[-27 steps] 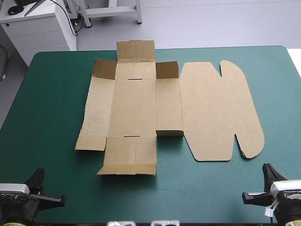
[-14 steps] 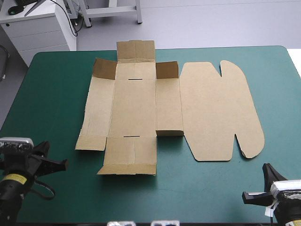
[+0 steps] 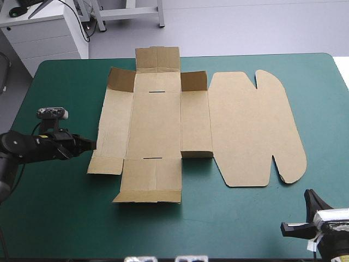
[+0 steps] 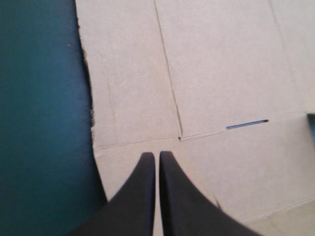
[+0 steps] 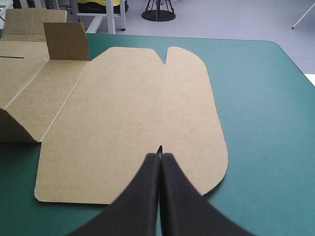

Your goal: Fold the box

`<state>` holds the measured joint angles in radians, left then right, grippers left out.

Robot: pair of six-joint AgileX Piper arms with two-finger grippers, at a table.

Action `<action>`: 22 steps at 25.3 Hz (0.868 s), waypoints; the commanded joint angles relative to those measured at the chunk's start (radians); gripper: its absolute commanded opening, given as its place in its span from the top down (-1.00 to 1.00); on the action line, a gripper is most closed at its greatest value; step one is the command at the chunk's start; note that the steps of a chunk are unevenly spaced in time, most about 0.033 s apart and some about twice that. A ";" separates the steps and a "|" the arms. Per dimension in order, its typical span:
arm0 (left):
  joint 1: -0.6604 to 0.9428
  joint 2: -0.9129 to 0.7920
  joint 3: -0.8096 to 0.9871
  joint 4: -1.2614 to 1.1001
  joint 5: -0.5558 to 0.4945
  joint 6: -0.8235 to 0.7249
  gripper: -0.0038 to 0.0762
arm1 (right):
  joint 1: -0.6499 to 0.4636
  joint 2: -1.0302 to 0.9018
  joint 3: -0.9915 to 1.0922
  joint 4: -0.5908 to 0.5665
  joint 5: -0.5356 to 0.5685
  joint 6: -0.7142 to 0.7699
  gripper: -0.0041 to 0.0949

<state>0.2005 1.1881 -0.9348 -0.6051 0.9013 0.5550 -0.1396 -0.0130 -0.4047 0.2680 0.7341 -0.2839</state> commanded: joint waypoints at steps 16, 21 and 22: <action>0.202 0.539 -0.334 -0.245 0.360 0.111 0.90 | -0.006 -0.021 -0.021 0.007 -0.081 -0.005 0.96; 0.202 0.543 -0.339 -0.177 0.327 0.101 0.53 | -0.006 -0.021 -0.021 0.007 -0.081 -0.005 0.96; 0.202 0.543 -0.339 -0.179 0.321 0.099 0.42 | -0.006 -0.021 -0.021 0.007 -0.081 -0.005 0.96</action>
<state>0.4027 1.7746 -1.2446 -0.7452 1.1952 0.6658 -0.1396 -0.0130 -0.4040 0.2680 0.7298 -0.2839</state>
